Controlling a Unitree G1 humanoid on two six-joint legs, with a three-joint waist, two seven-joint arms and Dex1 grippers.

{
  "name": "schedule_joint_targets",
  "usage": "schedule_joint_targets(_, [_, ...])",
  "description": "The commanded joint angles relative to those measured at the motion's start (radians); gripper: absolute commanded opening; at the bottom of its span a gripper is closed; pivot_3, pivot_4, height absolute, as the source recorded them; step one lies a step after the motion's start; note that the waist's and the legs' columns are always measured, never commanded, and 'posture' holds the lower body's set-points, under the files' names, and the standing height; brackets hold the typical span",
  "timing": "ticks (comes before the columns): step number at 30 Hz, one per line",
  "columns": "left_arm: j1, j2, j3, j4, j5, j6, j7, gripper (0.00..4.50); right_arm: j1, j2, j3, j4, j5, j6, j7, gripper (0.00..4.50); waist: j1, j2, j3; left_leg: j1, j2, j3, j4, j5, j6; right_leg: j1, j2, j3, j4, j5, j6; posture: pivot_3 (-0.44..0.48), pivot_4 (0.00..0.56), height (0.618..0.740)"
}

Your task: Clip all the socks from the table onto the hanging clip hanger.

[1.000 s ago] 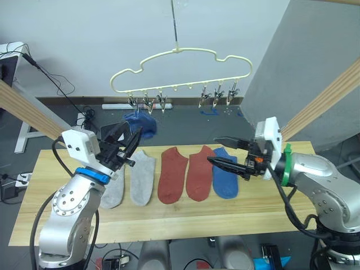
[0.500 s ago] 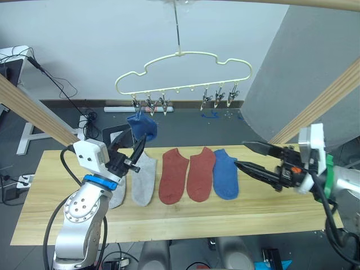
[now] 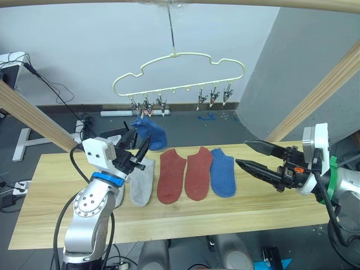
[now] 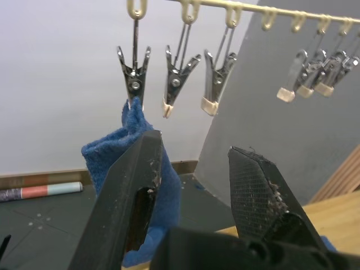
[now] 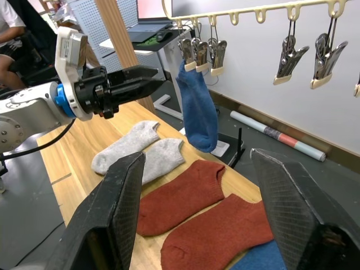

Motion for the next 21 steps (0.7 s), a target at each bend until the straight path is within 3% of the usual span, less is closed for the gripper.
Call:
schedule_joint_targets(1, [-0.048,-0.012,-0.001,-0.041,-0.003,0.051,0.044,2.19,0.005,-0.008,0.001,-0.039,0.021,-0.03,-0.02,3.11,0.0,0.0,0.0,0.0,0.0,0.0,0.0,0.0,0.0,0.0,0.0,0.0,0.0,0.0,0.0,-0.22,0.281,0.74])
schedule_joint_targets(21, [-0.279,-0.015,-0.007,-0.014,0.015,0.27,0.14,2.19,0.047,-0.01,0.021,-0.071,0.042,-0.059,-0.102,3.11,-0.009,0.0,0.001,0.001,0.0,0.0,0.0,0.0,0.0,0.001,0.0,0.001,-0.001,0.0,0.0,-0.268,0.316,0.74])
